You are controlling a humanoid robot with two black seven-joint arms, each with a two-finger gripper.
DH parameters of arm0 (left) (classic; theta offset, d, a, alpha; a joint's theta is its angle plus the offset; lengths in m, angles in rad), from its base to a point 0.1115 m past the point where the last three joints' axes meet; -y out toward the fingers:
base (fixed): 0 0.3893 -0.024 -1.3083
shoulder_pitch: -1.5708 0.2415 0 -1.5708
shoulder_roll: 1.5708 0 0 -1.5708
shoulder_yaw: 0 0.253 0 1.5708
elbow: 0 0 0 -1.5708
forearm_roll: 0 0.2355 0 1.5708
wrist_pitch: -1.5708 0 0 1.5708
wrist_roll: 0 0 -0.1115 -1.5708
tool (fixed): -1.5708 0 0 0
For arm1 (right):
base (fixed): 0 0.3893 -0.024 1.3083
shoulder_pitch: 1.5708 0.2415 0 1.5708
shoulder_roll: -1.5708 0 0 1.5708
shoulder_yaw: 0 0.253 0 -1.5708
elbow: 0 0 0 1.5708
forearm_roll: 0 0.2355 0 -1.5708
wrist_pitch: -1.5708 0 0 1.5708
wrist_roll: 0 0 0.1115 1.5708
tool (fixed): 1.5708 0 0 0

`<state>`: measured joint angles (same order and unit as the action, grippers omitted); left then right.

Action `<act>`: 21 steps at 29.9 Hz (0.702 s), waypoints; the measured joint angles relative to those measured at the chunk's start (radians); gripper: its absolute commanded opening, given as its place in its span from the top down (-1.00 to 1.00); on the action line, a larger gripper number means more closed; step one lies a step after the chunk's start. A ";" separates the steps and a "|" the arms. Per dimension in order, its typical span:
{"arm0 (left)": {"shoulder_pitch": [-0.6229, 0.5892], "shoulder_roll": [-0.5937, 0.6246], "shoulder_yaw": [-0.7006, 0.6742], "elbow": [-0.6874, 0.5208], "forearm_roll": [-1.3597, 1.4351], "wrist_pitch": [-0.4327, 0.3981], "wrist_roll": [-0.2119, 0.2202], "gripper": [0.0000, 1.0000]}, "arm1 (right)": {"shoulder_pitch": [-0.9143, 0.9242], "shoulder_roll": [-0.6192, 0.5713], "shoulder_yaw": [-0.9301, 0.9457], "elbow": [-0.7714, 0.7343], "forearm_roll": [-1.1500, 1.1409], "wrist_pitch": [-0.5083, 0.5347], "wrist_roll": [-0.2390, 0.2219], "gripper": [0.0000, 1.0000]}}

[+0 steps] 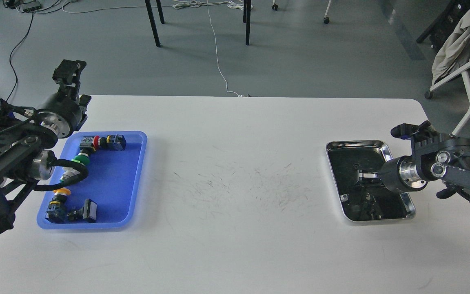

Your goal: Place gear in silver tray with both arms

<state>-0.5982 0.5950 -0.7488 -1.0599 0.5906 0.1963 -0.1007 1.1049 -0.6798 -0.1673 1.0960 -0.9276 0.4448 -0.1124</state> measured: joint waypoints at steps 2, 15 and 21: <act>0.000 0.000 0.000 0.000 0.000 0.000 0.001 -0.96 | 0.000 -0.004 0.046 0.000 0.003 0.001 0.001 -0.89; -0.012 -0.004 -0.003 0.000 -0.002 0.000 0.012 -0.96 | -0.016 -0.010 0.543 -0.117 0.252 -0.020 0.031 -0.89; -0.016 -0.009 -0.013 0.001 -0.011 0.001 0.013 -0.96 | -0.048 0.076 0.730 -0.289 0.611 -0.060 0.056 -0.89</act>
<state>-0.6137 0.5860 -0.7622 -1.0585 0.5792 0.1971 -0.0875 1.0565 -0.6040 0.5622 0.8070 -0.3161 0.3843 -0.0560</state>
